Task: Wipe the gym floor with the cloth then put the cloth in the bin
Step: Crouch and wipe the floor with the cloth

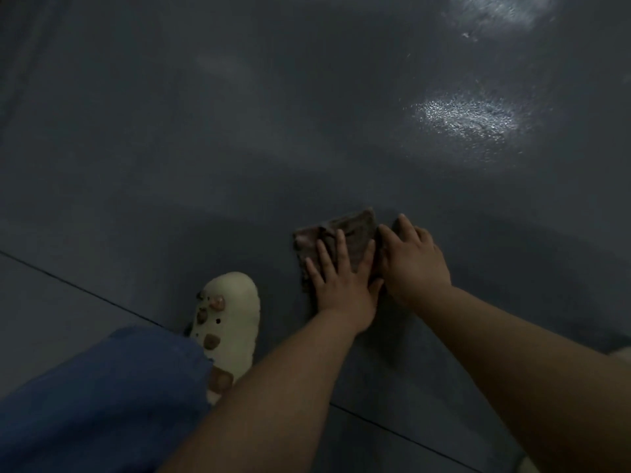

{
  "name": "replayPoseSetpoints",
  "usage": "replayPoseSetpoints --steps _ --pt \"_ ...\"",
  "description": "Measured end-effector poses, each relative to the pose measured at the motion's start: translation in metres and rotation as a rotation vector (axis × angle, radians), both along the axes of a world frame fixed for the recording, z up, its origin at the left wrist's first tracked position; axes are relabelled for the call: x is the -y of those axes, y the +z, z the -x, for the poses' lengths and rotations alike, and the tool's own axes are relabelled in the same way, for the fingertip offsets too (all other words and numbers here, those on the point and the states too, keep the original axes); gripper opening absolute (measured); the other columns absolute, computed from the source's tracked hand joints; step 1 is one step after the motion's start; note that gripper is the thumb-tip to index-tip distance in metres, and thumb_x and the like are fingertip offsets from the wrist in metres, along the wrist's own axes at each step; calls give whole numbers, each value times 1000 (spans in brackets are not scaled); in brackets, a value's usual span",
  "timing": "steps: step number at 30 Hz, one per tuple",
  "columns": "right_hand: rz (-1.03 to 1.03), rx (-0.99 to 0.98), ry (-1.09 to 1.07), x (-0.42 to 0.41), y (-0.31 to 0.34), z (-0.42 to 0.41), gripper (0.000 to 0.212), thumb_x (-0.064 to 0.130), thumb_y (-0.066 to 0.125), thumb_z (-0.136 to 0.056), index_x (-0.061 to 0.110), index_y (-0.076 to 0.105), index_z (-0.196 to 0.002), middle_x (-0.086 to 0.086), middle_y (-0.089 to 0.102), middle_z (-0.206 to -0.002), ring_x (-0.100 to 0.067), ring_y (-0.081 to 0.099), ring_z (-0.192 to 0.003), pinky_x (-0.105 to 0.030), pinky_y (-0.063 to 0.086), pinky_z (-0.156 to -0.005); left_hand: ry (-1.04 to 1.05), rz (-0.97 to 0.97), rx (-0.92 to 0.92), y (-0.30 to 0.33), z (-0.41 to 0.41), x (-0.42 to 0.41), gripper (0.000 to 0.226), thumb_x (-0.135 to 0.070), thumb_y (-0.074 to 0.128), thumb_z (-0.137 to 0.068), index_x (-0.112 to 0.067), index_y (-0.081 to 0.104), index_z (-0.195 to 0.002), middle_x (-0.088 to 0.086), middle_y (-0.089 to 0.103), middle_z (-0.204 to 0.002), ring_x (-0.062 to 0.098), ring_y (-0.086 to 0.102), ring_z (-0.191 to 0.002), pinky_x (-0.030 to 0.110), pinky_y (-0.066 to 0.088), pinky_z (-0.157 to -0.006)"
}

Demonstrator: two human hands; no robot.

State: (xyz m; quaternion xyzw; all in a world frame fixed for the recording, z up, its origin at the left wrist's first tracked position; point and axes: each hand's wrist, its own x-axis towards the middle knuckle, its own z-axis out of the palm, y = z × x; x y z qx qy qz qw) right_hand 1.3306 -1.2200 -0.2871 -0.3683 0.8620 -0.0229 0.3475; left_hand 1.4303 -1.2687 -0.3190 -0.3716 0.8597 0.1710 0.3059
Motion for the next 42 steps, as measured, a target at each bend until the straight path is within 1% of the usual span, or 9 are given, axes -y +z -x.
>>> replayPoseSetpoints --steps 6,14,20,25,28,33,35,38,42 --pt "63 15 -54 4 6 -12 50 36 30 -101 26 20 -149 -7 6 -159 -33 18 -140 -42 31 -107 -69 -21 13 4 -3 31 62 -57 21 -97 -45 -18 -144 3 -37 -150 36 -29 -139 59 -17 -108" --pt "62 4 15 40 -2 -10 49 34 30 -102 25 23 -149 -7 7 -159 -32 17 -140 -41 28 -108 145 75 -31 -2 -8 115 63 -54 24 -98 -41 -14 -147 4 -30 -154 35 -22 -142 58 -9 -111" --pt "21 -8 88 53 -11 -17 51 38 28 -102 27 16 -151 -5 1 -160 -34 7 -143 -42 22 -113 617 168 22 -13 -77 206 61 -54 23 -98 -41 -10 -148 1 -26 -156 36 -18 -143 55 -5 -113" --pt "31 -67 97 49 -16 -21 51 37 27 -101 28 17 -150 -4 2 -160 -33 8 -142 -42 22 -112 1049 224 -7 -12 -114 203 59 -49 24 -100 -37 -4 -150 3 -20 -157 37 -14 -143 53 -6 -114" --pt "36 -98 73 52 -18 -25 51 37 29 -100 29 19 -149 -4 4 -160 -34 11 -141 -41 22 -111 1000 250 -32 -12 -93 167 58 -46 26 -100 -36 -1 -151 9 -18 -157 39 -12 -143 54 -4 -113" --pt "18 -115 26 55 -22 -34 52 39 27 -100 29 16 -150 -4 0 -160 -35 6 -143 -43 17 -114 409 206 -87 -14 -52 119 61 -50 29 -98 -41 -4 -149 14 -22 -155 45 -15 -141 60 -6 -111" --pt "20 -134 33 54 -23 -35 53 40 27 -100 29 15 -150 -5 0 -160 -35 6 -143 -43 16 -114 303 185 -97 -15 -48 140 61 -52 27 -98 -44 -7 -148 12 -25 -155 43 -17 -141 60 -8 -110" --pt "13 -134 37 51 -24 -34 54 38 29 -100 29 13 -151 -4 -1 -160 -34 5 -144 -43 15 -115 295 194 -109 -16 -56 185 61 -54 26 -98 -44 -8 -147 7 -25 -156 38 -18 -142 59 -7 -111" --pt "3 -134 55 49 -23 -34 55 37 28 -100 30 9 -151 -3 -5 -160 -33 2 -144 -42 13 -116 494 227 -69 -18 -76 231 59 -53 23 -99 -41 -7 -148 3 -23 -156 35 -17 -143 57 -5 -114"
